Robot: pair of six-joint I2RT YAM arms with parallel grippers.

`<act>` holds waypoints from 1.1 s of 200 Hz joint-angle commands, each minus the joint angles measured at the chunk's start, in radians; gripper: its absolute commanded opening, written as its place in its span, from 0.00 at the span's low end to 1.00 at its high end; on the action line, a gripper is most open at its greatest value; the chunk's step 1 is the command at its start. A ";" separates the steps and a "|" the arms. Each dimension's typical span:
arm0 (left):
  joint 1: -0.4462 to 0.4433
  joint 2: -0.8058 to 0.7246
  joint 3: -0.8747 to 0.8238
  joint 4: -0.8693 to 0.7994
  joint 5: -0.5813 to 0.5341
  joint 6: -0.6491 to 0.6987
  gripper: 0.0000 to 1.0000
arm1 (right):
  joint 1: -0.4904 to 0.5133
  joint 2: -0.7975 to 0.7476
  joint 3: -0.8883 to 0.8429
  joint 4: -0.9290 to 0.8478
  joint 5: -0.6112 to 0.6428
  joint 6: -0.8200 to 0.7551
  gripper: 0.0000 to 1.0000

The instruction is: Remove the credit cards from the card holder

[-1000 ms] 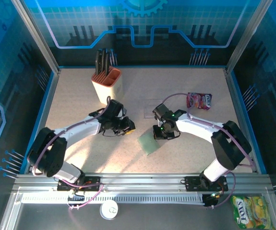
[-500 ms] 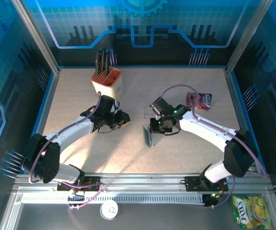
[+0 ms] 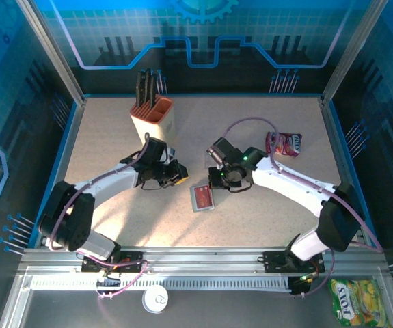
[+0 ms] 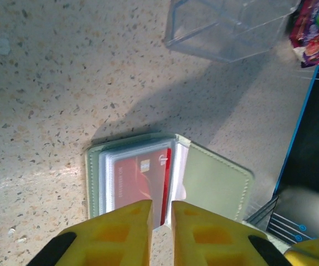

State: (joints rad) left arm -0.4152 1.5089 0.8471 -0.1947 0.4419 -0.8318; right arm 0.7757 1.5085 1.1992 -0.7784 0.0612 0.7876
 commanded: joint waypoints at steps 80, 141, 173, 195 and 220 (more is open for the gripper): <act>-0.134 0.176 0.037 -0.007 0.032 -0.038 0.10 | -0.152 -0.050 -0.249 0.015 0.047 -0.082 0.00; -0.150 0.219 0.033 -0.077 -0.012 -0.035 0.06 | -0.152 0.042 -0.277 0.123 0.031 -0.091 0.00; -0.149 0.214 0.024 -0.113 -0.032 -0.031 0.05 | -0.153 0.088 -0.275 0.152 0.048 -0.114 0.00; -0.148 0.204 -0.004 -0.107 -0.035 -0.043 0.05 | -0.159 0.123 -0.267 0.151 0.070 -0.131 0.00; -0.149 0.202 -0.029 -0.099 -0.038 -0.056 0.04 | -0.163 0.149 -0.264 0.137 0.093 -0.140 0.00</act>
State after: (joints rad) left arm -0.5606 1.7161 0.8536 -0.2417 0.4339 -0.8658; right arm 0.6292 1.6230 0.9283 -0.6399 0.1207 0.6712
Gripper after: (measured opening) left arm 0.054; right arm 0.064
